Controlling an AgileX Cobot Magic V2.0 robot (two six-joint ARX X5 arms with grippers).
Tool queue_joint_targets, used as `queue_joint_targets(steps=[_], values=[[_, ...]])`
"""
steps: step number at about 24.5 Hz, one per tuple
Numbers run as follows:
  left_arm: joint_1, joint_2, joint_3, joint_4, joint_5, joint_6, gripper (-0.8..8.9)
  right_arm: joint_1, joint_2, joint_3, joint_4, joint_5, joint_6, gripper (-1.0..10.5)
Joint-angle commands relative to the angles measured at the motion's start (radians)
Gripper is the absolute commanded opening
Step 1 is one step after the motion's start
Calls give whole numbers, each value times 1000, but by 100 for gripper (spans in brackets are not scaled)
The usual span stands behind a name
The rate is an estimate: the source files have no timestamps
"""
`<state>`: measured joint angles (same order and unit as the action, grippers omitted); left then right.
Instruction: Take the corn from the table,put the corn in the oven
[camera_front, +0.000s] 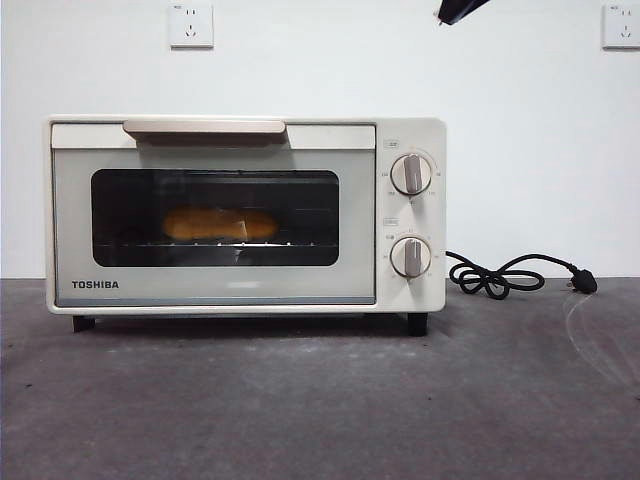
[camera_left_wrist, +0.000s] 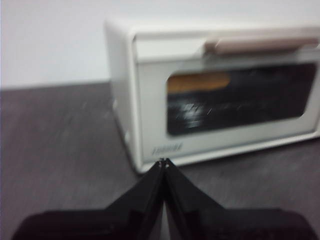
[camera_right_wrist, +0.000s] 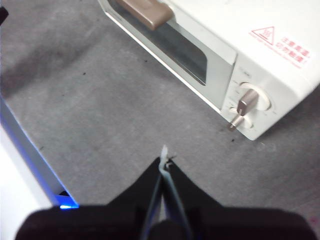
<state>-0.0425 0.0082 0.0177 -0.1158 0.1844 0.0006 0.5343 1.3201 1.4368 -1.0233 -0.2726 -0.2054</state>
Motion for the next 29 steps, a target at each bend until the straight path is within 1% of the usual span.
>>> queue_joint_targets(steps=[1, 12, 17, 29], values=[[-3, -2, -8, -52, -35, 5, -4, 1, -2, 1, 5, 4, 0, 1], [-5, -2, -8, -53, -55, 11, -4, 1, -2, 1, 5, 5, 0, 1], [-5, -1, -8, -32, -54, 11, -4, 1, -2, 1, 5, 4, 0, 1], [-5, 14, -7, -33, -54, 11, -4, 1, -2, 1, 5, 5, 0, 1]])
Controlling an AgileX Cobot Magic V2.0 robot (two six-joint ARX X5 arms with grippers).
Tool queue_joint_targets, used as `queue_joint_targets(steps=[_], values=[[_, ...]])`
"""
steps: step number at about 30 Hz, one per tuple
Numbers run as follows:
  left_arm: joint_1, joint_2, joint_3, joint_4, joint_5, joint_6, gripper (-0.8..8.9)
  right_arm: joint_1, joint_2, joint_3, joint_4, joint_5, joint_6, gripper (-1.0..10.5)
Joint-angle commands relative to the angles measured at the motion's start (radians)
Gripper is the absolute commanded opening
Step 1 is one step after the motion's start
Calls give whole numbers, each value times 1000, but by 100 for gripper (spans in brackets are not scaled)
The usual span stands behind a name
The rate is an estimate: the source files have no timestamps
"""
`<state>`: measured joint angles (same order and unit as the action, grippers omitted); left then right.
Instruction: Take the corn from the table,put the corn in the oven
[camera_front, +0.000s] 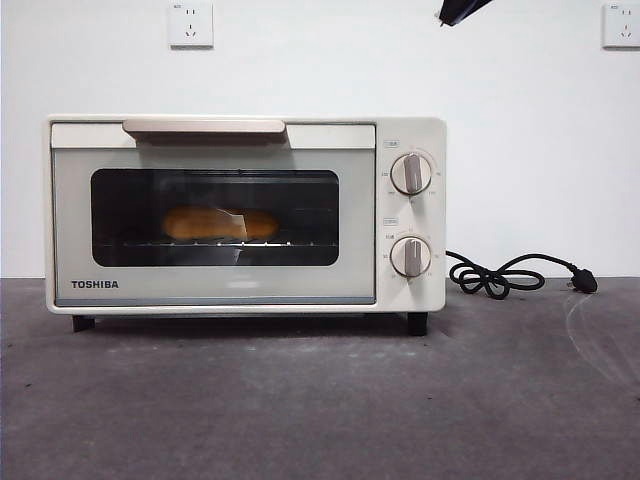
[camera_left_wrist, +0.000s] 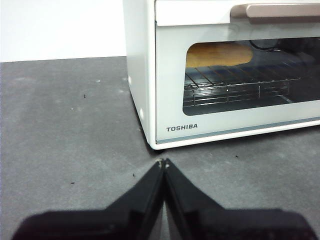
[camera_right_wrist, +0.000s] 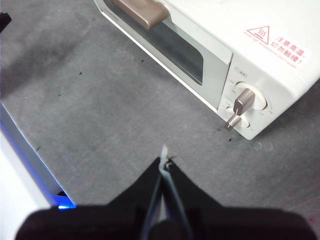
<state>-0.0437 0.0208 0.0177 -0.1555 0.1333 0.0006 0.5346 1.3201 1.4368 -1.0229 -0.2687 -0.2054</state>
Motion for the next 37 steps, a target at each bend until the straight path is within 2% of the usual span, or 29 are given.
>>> queue_joint_targets(steps=[1, 10, 13, 17, 23, 28, 32, 37], values=[[-3, 2, -7, 7, -3, 11, -4, 1, -2, 1, 5, 1, 0, 1], [-3, 2, -7, 7, -3, 11, -4, 1, -2, 1, 9, 13, 2, 1], [-3, 2, -7, 7, -3, 11, -4, -2, -3, 1, 21, 35, 48, 1], [-3, 2, -7, 7, -3, 11, -4, -6, -8, 0, 108, 32, -10, 1], [-3, 2, -7, 7, -3, 11, -4, -18, -51, -10, 283, 37, -17, 1], [-3, 4, -7, 7, -3, 11, -4, -118, -180, -158, 513, 39, 5, 1], [-3, 6, -7, 7, -3, 11, -4, -241, -335, -386, 703, 33, 72, 1], [-3, 13, -7, 7, -3, 11, -4, -451, -578, -732, 917, 34, 157, 1]])
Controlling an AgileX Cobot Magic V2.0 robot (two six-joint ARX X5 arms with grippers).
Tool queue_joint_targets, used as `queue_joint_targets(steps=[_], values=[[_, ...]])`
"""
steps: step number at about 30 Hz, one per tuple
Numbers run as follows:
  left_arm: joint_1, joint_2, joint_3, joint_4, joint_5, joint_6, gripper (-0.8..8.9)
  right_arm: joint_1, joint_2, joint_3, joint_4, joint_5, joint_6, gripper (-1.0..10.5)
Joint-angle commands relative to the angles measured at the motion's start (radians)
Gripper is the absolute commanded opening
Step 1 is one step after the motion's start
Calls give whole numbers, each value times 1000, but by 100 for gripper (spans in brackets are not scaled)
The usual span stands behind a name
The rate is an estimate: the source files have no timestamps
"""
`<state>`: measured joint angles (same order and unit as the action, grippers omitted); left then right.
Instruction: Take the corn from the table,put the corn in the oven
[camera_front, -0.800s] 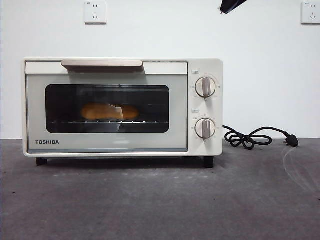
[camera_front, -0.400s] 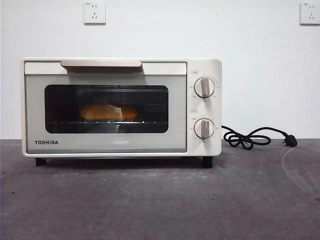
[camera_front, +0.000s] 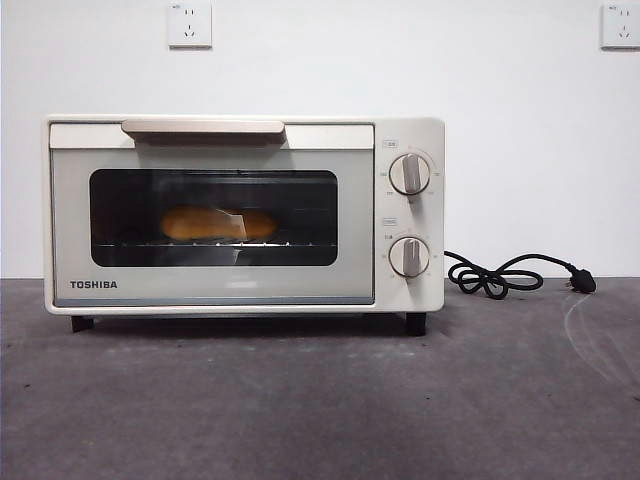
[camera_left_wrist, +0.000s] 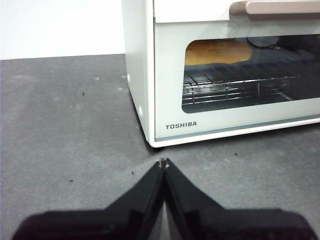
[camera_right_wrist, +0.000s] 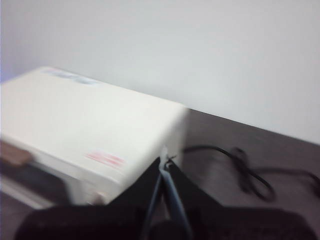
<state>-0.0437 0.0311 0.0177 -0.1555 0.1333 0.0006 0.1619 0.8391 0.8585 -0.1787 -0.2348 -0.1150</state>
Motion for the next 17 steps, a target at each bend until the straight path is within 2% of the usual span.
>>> queue_joint_targets(steps=[1, 6, 12, 17], values=[[-3, 2, -7, 7, -3, 11, -4, -117, -150, -221, 101, 0, 74, 1], [-3, 2, -7, 7, -3, 11, -4, -219, -393, -490, 186, 9, 85, 1], [-3, 2, -7, 7, -3, 11, -4, -221, -643, -688, 178, 39, 89, 1], [-3, 2, -7, 7, -3, 11, -4, -221, -768, -762, 92, 93, 89, 1]])
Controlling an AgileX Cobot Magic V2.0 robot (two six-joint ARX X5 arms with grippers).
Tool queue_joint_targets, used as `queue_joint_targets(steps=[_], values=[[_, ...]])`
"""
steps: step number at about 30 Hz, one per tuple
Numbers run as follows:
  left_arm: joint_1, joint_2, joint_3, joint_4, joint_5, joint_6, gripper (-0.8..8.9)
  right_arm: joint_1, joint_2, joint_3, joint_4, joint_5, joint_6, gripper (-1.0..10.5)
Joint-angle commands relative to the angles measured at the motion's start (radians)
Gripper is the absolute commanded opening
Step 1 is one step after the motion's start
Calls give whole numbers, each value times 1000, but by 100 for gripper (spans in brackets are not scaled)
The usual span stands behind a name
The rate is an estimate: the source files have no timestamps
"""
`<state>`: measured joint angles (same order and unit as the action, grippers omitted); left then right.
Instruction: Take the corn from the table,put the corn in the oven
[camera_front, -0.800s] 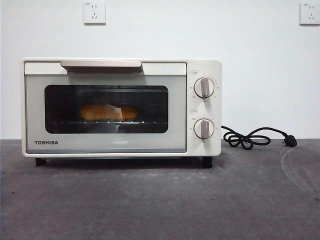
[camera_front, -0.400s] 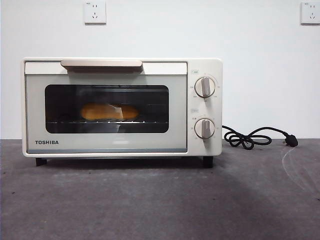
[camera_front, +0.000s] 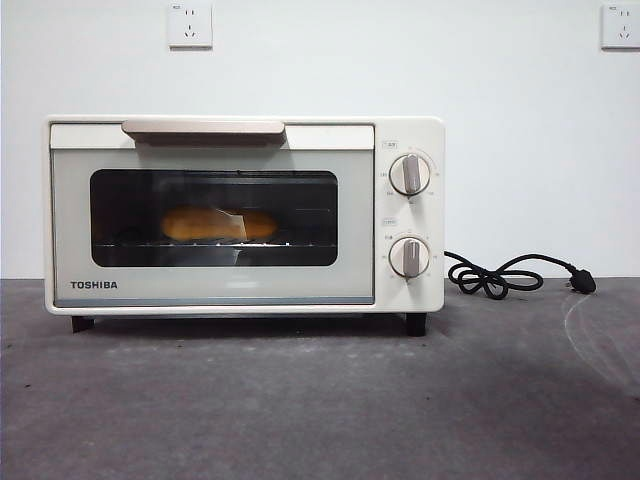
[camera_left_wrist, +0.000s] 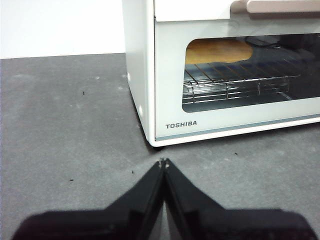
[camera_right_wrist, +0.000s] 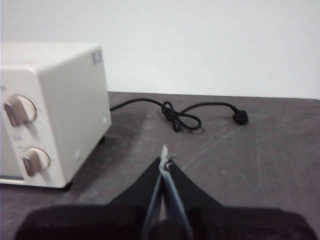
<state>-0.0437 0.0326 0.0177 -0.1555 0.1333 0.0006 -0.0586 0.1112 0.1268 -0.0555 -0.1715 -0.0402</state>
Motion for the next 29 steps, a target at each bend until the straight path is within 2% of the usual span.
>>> queue_joint_targets(steps=[1, 6, 11, 29], values=[[-3, 1, -7, 7, -3, 11, -4, 0, -60, -40, -56, 42, 15, 1], [-3, 3, -7, 6, -3, 11, -4, 0, -103, -80, -132, 53, 15, 1], [-3, 8, -7, 7, -3, 11, -4, -1, -103, -111, -129, 69, 61, 1], [-3, 29, -7, 7, -3, 11, -4, -1, -102, -109, -130, 94, 59, 1]])
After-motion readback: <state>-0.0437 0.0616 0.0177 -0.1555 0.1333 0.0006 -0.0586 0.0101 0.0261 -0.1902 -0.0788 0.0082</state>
